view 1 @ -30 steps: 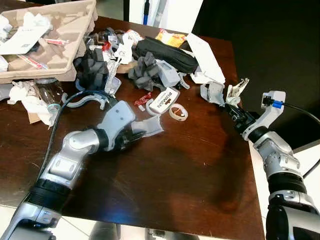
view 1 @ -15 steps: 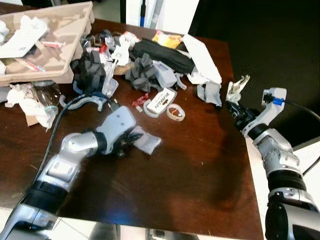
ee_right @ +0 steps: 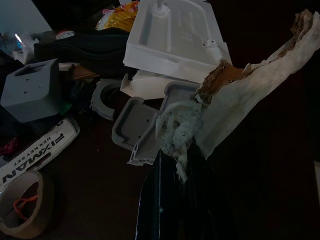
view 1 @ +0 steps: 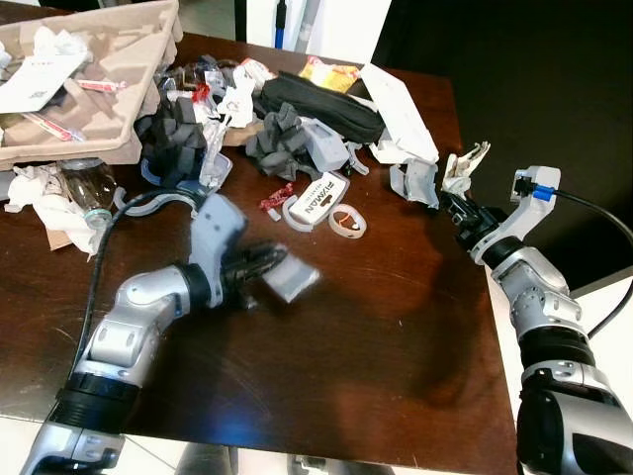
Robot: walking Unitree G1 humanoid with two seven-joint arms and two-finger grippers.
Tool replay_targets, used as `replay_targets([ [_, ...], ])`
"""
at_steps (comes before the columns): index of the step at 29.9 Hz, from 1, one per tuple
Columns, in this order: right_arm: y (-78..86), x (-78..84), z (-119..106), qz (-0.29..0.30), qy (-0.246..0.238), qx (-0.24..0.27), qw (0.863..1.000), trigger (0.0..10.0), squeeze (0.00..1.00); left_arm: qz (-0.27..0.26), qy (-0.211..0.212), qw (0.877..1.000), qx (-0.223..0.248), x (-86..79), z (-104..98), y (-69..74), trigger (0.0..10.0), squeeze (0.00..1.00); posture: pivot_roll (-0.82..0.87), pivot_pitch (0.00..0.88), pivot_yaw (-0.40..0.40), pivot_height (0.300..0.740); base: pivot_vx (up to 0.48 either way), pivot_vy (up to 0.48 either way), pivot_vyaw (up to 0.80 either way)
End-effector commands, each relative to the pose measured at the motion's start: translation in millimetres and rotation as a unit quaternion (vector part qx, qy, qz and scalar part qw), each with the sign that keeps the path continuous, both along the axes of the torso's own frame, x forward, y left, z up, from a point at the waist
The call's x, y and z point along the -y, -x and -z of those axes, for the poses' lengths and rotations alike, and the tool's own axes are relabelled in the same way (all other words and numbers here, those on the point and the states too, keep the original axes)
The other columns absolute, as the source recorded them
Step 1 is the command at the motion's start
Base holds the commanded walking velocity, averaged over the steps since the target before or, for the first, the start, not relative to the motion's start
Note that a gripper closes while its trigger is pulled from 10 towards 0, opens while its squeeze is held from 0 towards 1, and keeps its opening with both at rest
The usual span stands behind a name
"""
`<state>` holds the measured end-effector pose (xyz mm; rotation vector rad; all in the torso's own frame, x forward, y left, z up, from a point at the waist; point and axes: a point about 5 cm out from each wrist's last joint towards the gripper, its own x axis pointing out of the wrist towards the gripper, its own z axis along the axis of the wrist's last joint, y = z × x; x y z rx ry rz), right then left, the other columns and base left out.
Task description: Picking trash to rubbish bin
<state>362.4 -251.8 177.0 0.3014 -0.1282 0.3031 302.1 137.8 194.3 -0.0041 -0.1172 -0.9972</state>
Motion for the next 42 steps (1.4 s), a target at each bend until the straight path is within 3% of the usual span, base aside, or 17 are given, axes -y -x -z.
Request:
replay_targets([
  [1,2.1,4.0,6,0.011,-0.01,-0.005,1.0,10.0,0.0,0.026,0.048,0.998,-0.008,3.4,-4,7.2,0.0,0.0,0.06,0.222,-0.094,0.74,0.0,0.0,0.0],
  [5,0.7,2.8,6,0.013,-0.015,-0.002,1.0,10.0,0.0,0.093,0.162,0.982,0.004,6.8,-30,23.7,0.0,0.0,0.07,0.213,-0.088,0.74,0.0,0.0,0.0],
  [10,-0.9,-0.8,8,0.012,-0.018,-0.002,1.0,10.0,0.0,0.13,0.228,0.965,0.001,8.3,-39,35.9,0.0,0.0,0.09,0.201,-0.085,0.74,0.0,0.0,0.0],
  [11,-1.3,-2.3,8,0.01,-0.019,-0.001,1.0,10.0,0.0,0.133,0.24,0.962,0.003,9.2,-40,38.4,3.8,0.0,0.09,0.198,-0.085,0.74,0.0,0.0,0.0],
  [14,-2.0,-4.0,8,0.009,-0.022,-0.001,1.0,10.0,0.0,0.133,0.251,0.959,0.003,10.0,-41,40.6,3.8,0.0,0.09,0.194,-0.084,0.74,0.0,0.0,0.0],
  [15,-2.7,-6.4,9,0.006,-0.024,0.0,1.0,10.0,0.0,0.125,0.268,0.955,-0.001,11.5,-41,42.5,10.0,0.0,0.1,0.187,-0.084,0.74,0.0,0.0,0.0],
  [19,-7.4,-21.2,11,-0.012,-0.031,0.0,0.999,10.0,0.0,0.095,0.315,0.943,-0.039,18.8,-32,51.9,10.0,0.0,0.13,0.165,-0.084,0.74,0.0,0.0,0.0],
  [23,-11.2,-28.0,9,-0.018,-0.036,0.001,0.999,10.0,0.0,0.087,0.287,0.952,-0.069,24.4,-19,57.6,10.0,0.0,0.16,0.154,-0.084,0.74,0.0,0.0,0.0],
  [28,-15.4,-33.7,4,-0.025,-0.051,0.012,0.998,10.0,0.0,0.077,0.278,0.953,-0.091,28.7,-11,62.9,10.0,0.0,0.18,0.146,-0.085,0.74,-0.181,0.0,0.0],
  [36,-17.2,-32.5,-5,-0.028,-0.086,0.033,0.995,10.0,0.0,0.073,0.269,0.955,-0.106,35.1,-5,65.8,10.0,0.0,0.19,0.141,-0.087,0.74,-0.324,0.0,0.0],
  [42,-16.6,-22.1,-12,-0.014,-0.095,0.049,0.994,10.0,0.0,0.065,0.249,0.959,-0.115,38.1,1,62.9,10.0,0.0,0.17,0.143,-0.08,0.74,-0.334,0.0,0.0],
])
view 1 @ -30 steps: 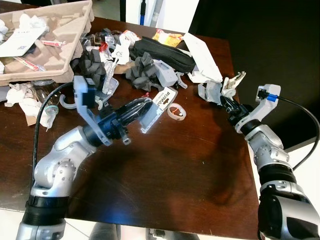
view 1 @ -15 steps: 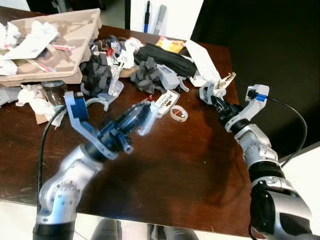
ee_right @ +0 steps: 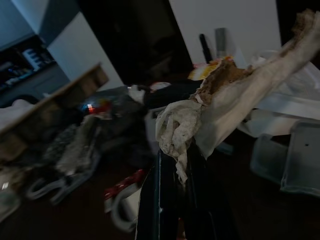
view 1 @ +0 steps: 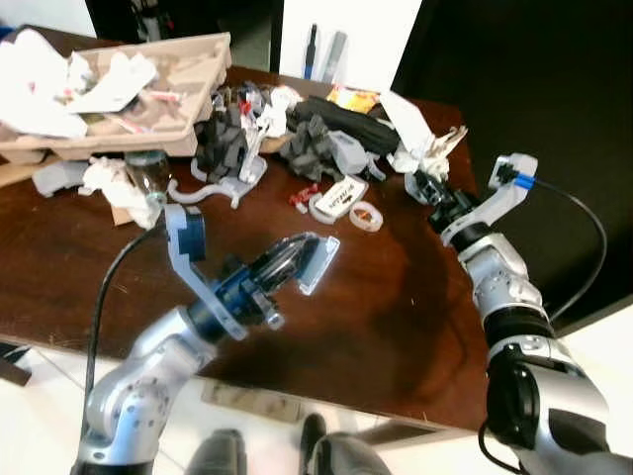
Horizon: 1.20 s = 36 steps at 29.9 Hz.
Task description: Picking trash to rubbish bin
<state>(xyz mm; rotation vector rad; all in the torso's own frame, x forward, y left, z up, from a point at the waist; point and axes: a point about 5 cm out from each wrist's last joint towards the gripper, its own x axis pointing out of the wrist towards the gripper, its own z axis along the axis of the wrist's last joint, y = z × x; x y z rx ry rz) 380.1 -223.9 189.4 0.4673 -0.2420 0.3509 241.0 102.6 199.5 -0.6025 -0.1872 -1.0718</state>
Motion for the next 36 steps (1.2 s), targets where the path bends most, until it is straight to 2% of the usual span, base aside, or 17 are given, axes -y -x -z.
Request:
replay_targets([
  [1,1.4,7.4,0,0.011,-0.005,0.002,1.0,10.0,0.0,0.002,-0.014,1.0,-0.014,3.4,8,1.6,10.0,0.0,0.17,0.143,-0.08,0.74,-0.337,0.0,0.0],
  [10,5.4,25.7,-1,0.043,0.002,0.002,0.999,10.0,0.0,0.013,-0.028,0.999,-0.024,8.2,16,2.6,10.0,0.0,0.15,0.137,-0.08,0.74,-0.339,0.0,0.0],
  [12,7.9,39.1,-2,0.072,0.004,-0.001,0.997,10.0,0.0,0.017,-0.034,0.999,-0.03,10.7,22,1.3,10.0,0.0,0.15,0.126,-0.08,0.74,-0.341,0.0,0.0],
  [16,9.7,48.2,-2,0.094,0.005,-0.006,0.996,10.0,0.0,0.017,-0.039,0.998,-0.035,11.5,26,0.5,10.0,0.0,0.15,0.121,-0.079,0.74,-0.341,0.0,0.0],
  [19,12.8,61.0,1,0.131,0.013,-0.024,0.991,10.0,0.0,0.019,-0.047,0.998,-0.043,11.7,32,0.2,10.0,0.0,0.14,0.113,-0.078,0.74,-0.342,0.0,0.0],
  [21,19.9,80.5,12,0.191,0.032,-0.068,0.979,10.0,0.0,0.019,-0.06,0.996,-0.055,11.2,41,0.0,10.0,0.0,0.14,0.113,-0.078,0.74,-0.343,0.0,0.0],
  [22,19.9,80.5,12,0.191,0.032,-0.068,0.979,10.0,0.0,0.019,-0.06,0.996,-0.055,11.2,41,0.0,10.0,0.0,0.14,0.113,-0.078,0.74,-0.341,0.0,0.0],
  [23,30.2,96.9,29,0.237,0.06,-0.118,0.963,10.0,0.0,0.016,-0.077,0.994,-0.07,9.1,53,-0.6,10.0,0.0,0.14,0.106,-0.081,0.74,-0.345,0.0,0.0],
  [24,30.2,96.9,29,0.237,0.06,-0.118,0.963,10.0,0.0,0.016,-0.077,0.994,-0.07,9.1,53,-0.6,10.0,0.0,0.14,0.106,-0.081,0.74,-0.345,0.0,0.0],
  [26,43.5,112.1,47,0.273,0.069,-0.167,0.945,10.0,0.0,0.011,-0.093,0.992,-0.087,6.0,65,-1.0,10.0,0.0,0.14,0.106,-0.081,0.74,-0.343,0.0,0.0],
  [28,59.6,123.9,69,0.301,0.109,-0.229,0.919,10.0,0.0,0.004,-0.104,0.989,-0.104,2.5,76,-0.7,10.0,0.0,0.14,0.106,-0.081,0.74,-0.341,0.0,0.0],
  [30,72.2,129.4,87,0.313,0.121,-0.272,0.902,10.0,0.0,0.001,-0.106,0.987,-0.117,0.3,83,0.0,10.0,0.0,0.13,0.103,-0.086,0.74,-0.345,0.0,0.0],
  [31,72.2,129.4,87,0.313,0.121,-0.272,0.902,10.0,0.0,0.001,-0.106,0.987,-0.117,0.3,83,0.0,10.0,0.0,0.13,0.103,-0.086,0.74,-0.345,0.0,0.0],
  [32,78.9,130.8,97,0.318,0.119,-0.293,0.894,10.0,0.0,0.0,-0.106,0.987,-0.122,-0.6,86,0.3,10.0,0.0,0.12,0.104,-0.088,0.74,-0.345,0.0,0.0],
  [34,106.1,127.2,138,0.315,0.14,-0.381,0.858,10.0,0.0,0.001,-0.105,0.986,-0.127,-0.2,91,2.1,10.0,0.0,0.12,0.102,-0.091,0.74,-0.345,0.0,0.0],
  [35,106.1,127.2,138,0.315,0.14,-0.381,0.858,10.0,0.0,0.001,-0.105,0.986,-0.127,-0.2,91,2.1,10.0,0.0,0.12,0.102,-0.091,0.74,-0.345,0.0,0.0],
  [36,115.1,124.5,151,0.31,0.148,-0.406,0.846,10.0,0.0,0.001,-0.104,0.987,-0.127,0.5,91,2.5,10.0,0.0,0.12,0.102,-0.091,0.74,-0.345,0.0,0.0],
])
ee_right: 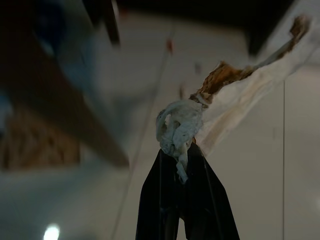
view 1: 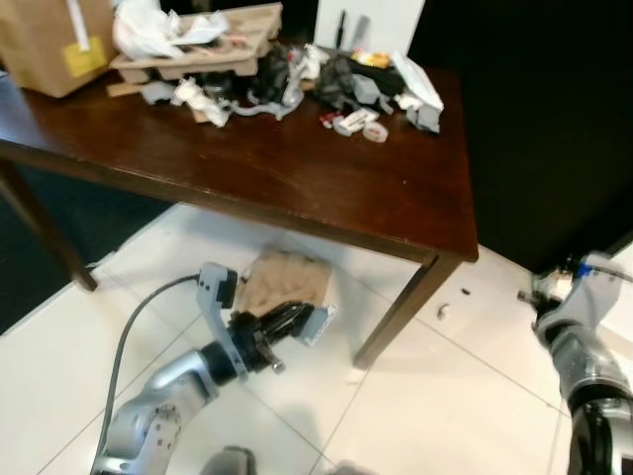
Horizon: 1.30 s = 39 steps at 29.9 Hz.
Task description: Picking trash to rubbish bin
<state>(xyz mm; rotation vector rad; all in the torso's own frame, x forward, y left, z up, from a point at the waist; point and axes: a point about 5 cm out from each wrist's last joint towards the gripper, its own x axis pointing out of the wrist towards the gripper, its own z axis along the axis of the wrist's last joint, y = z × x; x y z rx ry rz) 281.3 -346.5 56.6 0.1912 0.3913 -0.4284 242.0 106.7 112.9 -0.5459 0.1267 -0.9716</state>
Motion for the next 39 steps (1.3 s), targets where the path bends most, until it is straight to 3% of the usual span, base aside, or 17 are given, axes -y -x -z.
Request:
replay_targets([
  [1,28.9,-4.8,36,0.006,-0.004,-0.093,0.996,10.0,0.0,0.015,0.0,1.0,-0.002,6.5,3,3.5,10.0,0.0,0.12,0.104,-0.092,0.74,-0.345,0.0,-0.8],
  [2,28.9,-4.8,36,0.006,-0.004,-0.093,0.996,10.0,0.0,0.015,0.0,1.0,-0.002,6.5,3,3.5,10.0,0.0,0.12,0.104,-0.092,0.74,-0.345,0.0,-0.8],
  [4,55.4,-26.8,73,-0.012,-0.028,-0.166,0.986,10.0,0.0,0.018,0.01,1.0,0.009,10.3,-2,1.9,10.0,0.0,0.12,0.107,-0.092,0.74,-0.345,0.0,-0.8],
  [5,66.3,-36.8,86,-0.022,-0.038,-0.193,0.98,10.0,0.0,0.02,0.014,1.0,0.013,11.9,-5,1.0,10.0,0.0,0.12,0.107,-0.092,0.74,-0.345,0.0,-0.8],
  [6,66.3,-36.8,86,-0.022,-0.038,-0.193,0.98,10.0,0.0,0.02,0.014,1.0,0.013,11.9,-5,1.0,10.0,0.0,0.12,0.107,-0.092,0.74,-0.345,0.0,-0.8],
  [7,80.8,-52.1,103,-0.032,-0.053,-0.226,0.972,10.0,0.0,0.023,0.017,0.999,0.025,14.1,-9,-1.4,10.0,0.0,0.12,0.109,-0.09,0.74,-0.345,0.0,-0.8],
  [8,80.8,-52.1,103,-0.032,-0.053,-0.226,0.972,10.0,0.0,0.023,0.017,0.999,0.025,14.1,-9,-1.4,10.0,0.0,0.12,0.109,-0.09,0.74,-0.345,0.0,-0.8],
  [10,101.7,-68.1,121,-0.042,-0.066,-0.273,0.959,10.0,0.0,0.028,0.027,0.998,0.042,17.4,-18,-4.0,10.0,0.0,0.12,0.114,-0.083,0.74,-0.339,0.0,-0.8],
  [14,116.8,-75.6,131,-0.048,-0.068,-0.304,0.949,10.0,0.0,0.029,0.035,0.997,0.058,18.6,-27,-6.4,10.0,0.0,0.11,0.117,-0.077,0.74,-0.244,0.0,-0.8],
  [23,141.8,-83.5,144,-0.067,-0.063,-0.355,0.93,10.0,0.0,0.024,0.052,0.995,0.086,14.3,-44,-11.8,10.0,0.0,0.11,0.12,-0.071,0.74,0.0,0.0,-0.8],
  [39,149.8,-86.7,147,-0.07,-0.059,-0.372,0.924,10.0,0.0,0.017,0.053,0.992,0.115,13.1,-58,-18.6,10.0,0.0,0.11,0.12,-0.067,0.74,0.0,0.0,-0.8],
])
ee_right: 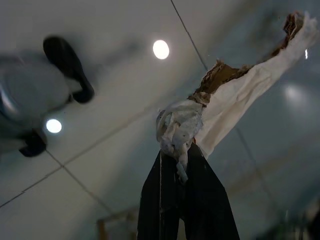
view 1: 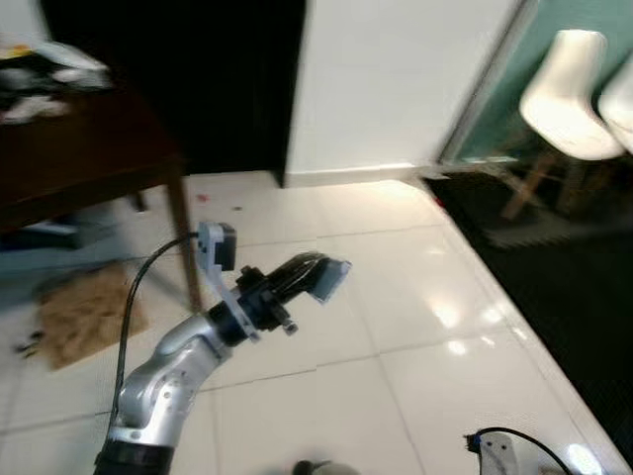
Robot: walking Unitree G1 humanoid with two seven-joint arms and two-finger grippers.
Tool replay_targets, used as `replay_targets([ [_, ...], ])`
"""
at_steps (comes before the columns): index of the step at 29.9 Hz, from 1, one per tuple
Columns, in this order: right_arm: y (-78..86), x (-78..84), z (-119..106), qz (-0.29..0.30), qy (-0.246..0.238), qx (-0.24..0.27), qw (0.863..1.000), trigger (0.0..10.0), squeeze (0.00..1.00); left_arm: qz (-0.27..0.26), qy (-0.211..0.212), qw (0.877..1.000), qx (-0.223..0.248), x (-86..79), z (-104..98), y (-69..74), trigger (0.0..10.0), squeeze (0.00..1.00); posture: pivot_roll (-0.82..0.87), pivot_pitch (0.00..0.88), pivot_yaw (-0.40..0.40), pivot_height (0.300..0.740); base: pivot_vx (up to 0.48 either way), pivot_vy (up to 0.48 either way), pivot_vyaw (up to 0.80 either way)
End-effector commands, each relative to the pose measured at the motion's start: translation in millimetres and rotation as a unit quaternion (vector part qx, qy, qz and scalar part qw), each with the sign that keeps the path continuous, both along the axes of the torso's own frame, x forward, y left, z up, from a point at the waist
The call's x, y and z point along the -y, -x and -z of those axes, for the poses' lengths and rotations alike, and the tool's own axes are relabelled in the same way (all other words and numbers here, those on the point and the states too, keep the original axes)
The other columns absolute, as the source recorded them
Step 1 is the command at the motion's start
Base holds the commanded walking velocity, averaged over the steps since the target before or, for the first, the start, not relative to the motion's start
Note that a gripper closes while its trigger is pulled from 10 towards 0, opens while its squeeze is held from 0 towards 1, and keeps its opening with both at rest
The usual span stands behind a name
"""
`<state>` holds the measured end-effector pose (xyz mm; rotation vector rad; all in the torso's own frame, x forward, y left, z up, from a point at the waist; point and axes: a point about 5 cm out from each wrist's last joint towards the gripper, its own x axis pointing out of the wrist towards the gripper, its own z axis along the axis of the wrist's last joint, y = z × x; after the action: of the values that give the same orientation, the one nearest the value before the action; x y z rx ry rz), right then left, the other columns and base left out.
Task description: Picking trash to rubbish bin
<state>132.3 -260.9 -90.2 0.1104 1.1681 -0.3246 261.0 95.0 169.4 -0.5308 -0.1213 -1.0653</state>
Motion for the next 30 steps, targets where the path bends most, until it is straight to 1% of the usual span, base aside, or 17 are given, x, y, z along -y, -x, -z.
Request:
replay_targets([
  [1,0.6,-1.2,1,0.0,0.0,-0.003,1.0,10.0,0.0,0.001,-0.002,1.0,0.003,1.1,-1,-0.1,10.0,0.0,0.11,0.12,-0.067,0.74,0.0,0.0,-0.8],
  [3,-0.4,-0.9,0,0.004,0.001,0.003,1.0,10.0,0.0,-0.003,-0.006,1.0,0.002,1.4,0,-1.6,10.0,0.0,0.11,0.118,-0.065,0.74,0.0,0.0,-0.8],
  [7,-11.2,1.6,-4,0.009,0.01,0.026,1.0,10.0,0.0,-0.001,-0.013,1.0,-0.003,3.8,3,-2.0,10.0,0.0,0.11,0.12,-0.061,0.74,0.0,0.0,-0.8],
  [8,-25.7,3.6,-11,0.018,0.01,0.057,0.998,10.0,0.0,0.004,-0.015,1.0,-0.005,5.2,4,-1.2,10.0,0.0,0.11,0.12,-0.061,0.74,0.0,0.0,-0.8],
  [9,-31.9,4.7,-14,0.021,0.009,0.069,0.997,10.0,0.0,0.006,-0.016,1.0,-0.006,6.0,4,-0.6,10.0,0.0,0.1,0.125,-0.054,0.74,0.0,0.0,-0.8],
  [12,-36.5,5.2,-16,0.022,0.008,0.078,0.997,10.0,0.0,0.007,-0.017,1.0,-0.007,6.5,5,-0.2,10.0,0.0,0.1,0.125,-0.054,0.74,0.0,0.0,-0.8],
  [13,-43.3,6.1,-20,0.02,0.01,0.089,0.996,10.0,0.0,0.01,-0.021,1.0,-0.009,7.6,6,0.1,10.0,0.0,0.1,0.125,-0.054,0.74,0.0,0.0,-0.8],
  [14,-56.0,8.7,-27,0.015,0.015,0.11,0.994,10.0,0.0,0.018,-0.026,0.999,-0.01,10.0,8,1.1,10.0,0.0,0.09,0.122,-0.054,0.74,0.0,0.0,-0.8],
  [16,-61.3,10.0,-31,0.014,0.016,0.12,0.993,10.0,0.0,0.019,-0.027,0.999,-0.01,10.6,9,1.3,10.0,0.0,0.09,0.122,-0.054,0.74,0.0,0.0,-0.8],
  [17,-77.6,11.7,-41,0.017,0.01,0.156,0.988,10.0,0.0,0.018,-0.028,0.999,-0.008,10.9,9,0.6,10.0,0.0,0.09,0.12,-0.055,0.74,0.0,0.0,-0.8],
  [18,-77.6,11.7,-41,0.017,0.01,0.156,0.988,10.0,0.0,0.018,-0.028,0.999,-0.008,10.9,9,0.6,10.0,0.0,0.09,0.12,-0.055,0.74,0.0,0.0,-0.8],
  [21,-105.2,14.0,-61,0.021,-0.007,0.228,0.973,10.0,0.0,0.011,-0.025,1.0,-0.006,9.5,7,-1.6,10.0,0.0,0.1,0.116,-0.058,0.74,0.0,0.0,-0.8],
  [22,-105.2,14.0,-61,0.021,-0.007,0.228,0.973,10.0,0.0,0.011,-0.025,1.0,-0.006,9.5,7,-1.6,10.0,0.0,0.1,0.116,-0.058,0.74,0.0,0.0,-0.8],
  [24,-124.6,18.4,-79,0.03,-0.014,0.282,0.959,10.0,0.0,0.005,-0.025,1.0,-0.006,7.7,7,-2.7,10.0,0.0,0.1,0.112,-0.058,0.74,0.0,0.0,-0.8],
  [26,-147.4,26.2,-105,0.064,-0.044,0.356,0.931,10.0,0.0,0.0,-0.026,1.0,-0.006,6.0,7,-3.7,10.0,0.0,0.1,0.108,-0.06,0.74,0.0,0.0,-0.8],
  [29,-169.1,38.8,-138,0.094,-0.07,0.436,0.892,10.0,0.0,-0.003,-0.027,1.0,-0.005,5.1,7,-4.3,10.0,0.0,0.1,0.106,-0.06,0.74,0.0,0.0,-0.8],
  [30,-169.1,38.8,-138,0.094,-0.07,0.436,0.892,10.0,0.0,-0.003,-0.027,1.0,-0.005,5.1,7,-4.3,10.0,0.0,0.1,0.106,-0.06,0.74,0.0,0.0,-0.8],
])
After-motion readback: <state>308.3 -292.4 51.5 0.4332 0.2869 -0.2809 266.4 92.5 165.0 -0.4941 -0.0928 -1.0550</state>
